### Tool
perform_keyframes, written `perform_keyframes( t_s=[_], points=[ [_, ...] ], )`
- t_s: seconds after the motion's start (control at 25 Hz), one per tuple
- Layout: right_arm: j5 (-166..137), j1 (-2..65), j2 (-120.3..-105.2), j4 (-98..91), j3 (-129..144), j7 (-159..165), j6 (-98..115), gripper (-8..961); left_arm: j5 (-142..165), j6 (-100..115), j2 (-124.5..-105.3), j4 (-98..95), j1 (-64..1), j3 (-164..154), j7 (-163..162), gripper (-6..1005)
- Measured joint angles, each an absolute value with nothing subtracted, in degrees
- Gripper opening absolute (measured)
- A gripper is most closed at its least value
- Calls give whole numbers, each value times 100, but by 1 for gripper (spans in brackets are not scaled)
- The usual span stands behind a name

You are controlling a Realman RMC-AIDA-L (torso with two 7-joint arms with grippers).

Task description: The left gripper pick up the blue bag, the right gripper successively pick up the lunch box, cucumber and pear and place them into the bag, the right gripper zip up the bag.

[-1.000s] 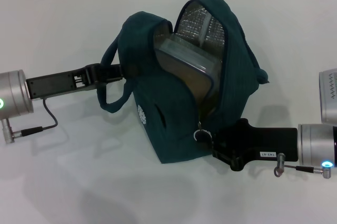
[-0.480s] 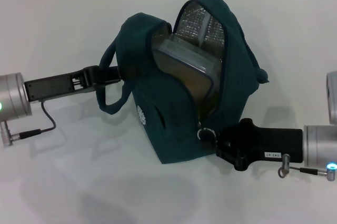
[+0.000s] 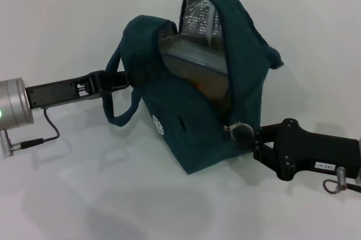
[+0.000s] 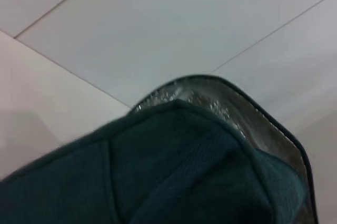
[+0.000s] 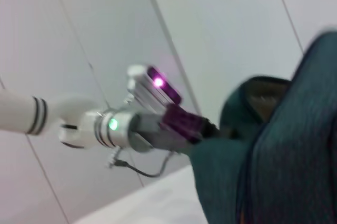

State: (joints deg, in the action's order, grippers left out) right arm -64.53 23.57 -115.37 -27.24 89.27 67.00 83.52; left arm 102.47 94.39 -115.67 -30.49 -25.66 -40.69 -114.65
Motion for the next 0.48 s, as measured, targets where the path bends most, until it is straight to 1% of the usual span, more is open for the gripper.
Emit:
perform_keyframes(
  t_s=[0.28,0.48],
  points=[
    [-6484,2483,-11521,-2635,8890,6684,8401,6,10257,9439,-11581,-3057,-2566,-4081,-11461,76],
    [-6788,2671,-11459,-2452,8904,7120,8303,7,10257,9439,-11584,-3061,-2565,-4072,-11461,87]
  ],
)
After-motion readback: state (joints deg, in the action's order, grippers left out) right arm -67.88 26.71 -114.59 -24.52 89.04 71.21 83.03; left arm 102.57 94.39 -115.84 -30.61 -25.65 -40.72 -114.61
